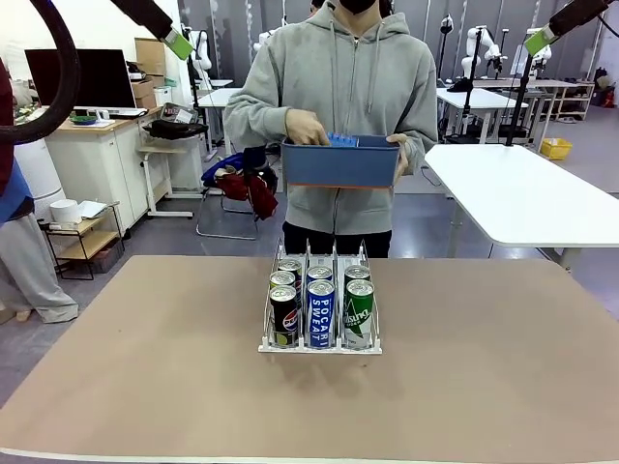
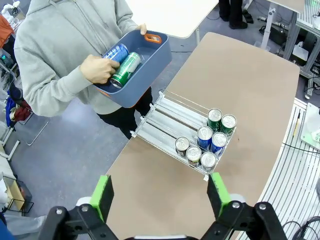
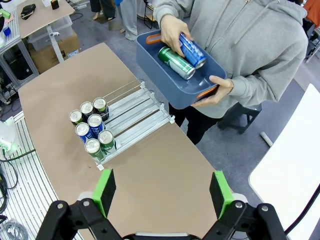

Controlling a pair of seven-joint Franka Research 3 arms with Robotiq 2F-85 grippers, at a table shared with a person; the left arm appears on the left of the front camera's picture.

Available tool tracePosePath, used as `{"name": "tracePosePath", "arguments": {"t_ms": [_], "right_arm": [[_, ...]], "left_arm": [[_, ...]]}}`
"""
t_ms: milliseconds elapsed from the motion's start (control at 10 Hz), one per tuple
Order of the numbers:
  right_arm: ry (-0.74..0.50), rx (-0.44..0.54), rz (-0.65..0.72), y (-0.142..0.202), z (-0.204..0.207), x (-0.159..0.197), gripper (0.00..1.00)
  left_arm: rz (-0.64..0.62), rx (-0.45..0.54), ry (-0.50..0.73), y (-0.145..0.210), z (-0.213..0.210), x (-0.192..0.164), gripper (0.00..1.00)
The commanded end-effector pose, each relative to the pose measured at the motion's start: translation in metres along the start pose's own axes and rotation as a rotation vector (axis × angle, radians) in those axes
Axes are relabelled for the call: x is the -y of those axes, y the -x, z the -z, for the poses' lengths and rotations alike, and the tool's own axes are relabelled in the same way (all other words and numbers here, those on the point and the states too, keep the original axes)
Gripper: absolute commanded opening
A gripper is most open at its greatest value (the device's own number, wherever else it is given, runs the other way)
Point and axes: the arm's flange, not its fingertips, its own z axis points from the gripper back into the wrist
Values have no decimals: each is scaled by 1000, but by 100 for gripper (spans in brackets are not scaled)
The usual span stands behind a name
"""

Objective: Fill the beverage cans into the dispenser.
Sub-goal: Pick up the Ionic drink handed by the human.

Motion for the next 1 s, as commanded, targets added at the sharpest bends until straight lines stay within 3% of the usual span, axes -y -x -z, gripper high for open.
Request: {"name": "tracePosePath", "arguments": {"t_ms": [0, 900], "right_arm": [[-1, 0, 0, 0, 0, -1, 100], [-1, 0, 0, 0, 0, -1, 100]], "left_arm": [[1, 4, -12, 5, 3, 0, 100], [1, 4, -12, 5, 3, 0, 100]]}}
